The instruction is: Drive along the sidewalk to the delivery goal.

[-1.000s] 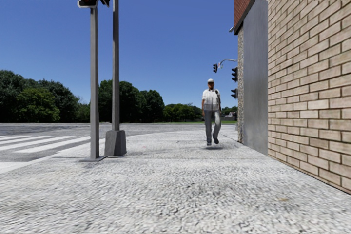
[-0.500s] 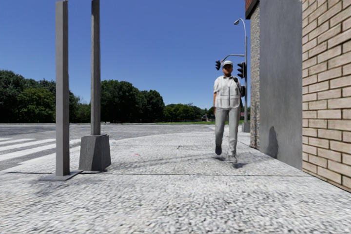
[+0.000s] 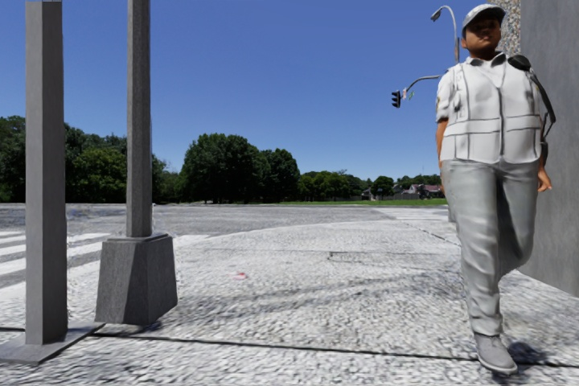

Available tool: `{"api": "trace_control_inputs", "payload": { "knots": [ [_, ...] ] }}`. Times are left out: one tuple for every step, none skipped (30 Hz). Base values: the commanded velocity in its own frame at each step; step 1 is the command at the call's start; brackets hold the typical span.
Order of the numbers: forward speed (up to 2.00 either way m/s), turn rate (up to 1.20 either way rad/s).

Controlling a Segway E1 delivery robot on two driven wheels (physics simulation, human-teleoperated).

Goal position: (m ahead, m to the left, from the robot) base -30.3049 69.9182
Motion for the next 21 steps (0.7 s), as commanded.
{"api": "trace_control_inputs", "payload": {
  "knots": [
    [2.0, 0.0],
    [2.0, 0.0],
    [2.0, 0.0],
    [2.0, 0.0],
    [2.0, 0.0],
    [2.0, 0.0],
    [2.0, 0.0],
    [2.0, 0.0],
    [2.0, 0.0],
    [2.0, 0.0],
    [2.0, 0.0],
    [2.0, 0.0],
    [2.0, 0.0],
    [2.0, 0.0],
    [2.0, 0.0],
    [2.0, 0.0],
    [2.0, 0.0],
    [2.0, 0.0],
    [2.0, 0.0],
    [2.0, 0.1],
    [2.0, 0.18]
  ]
}}
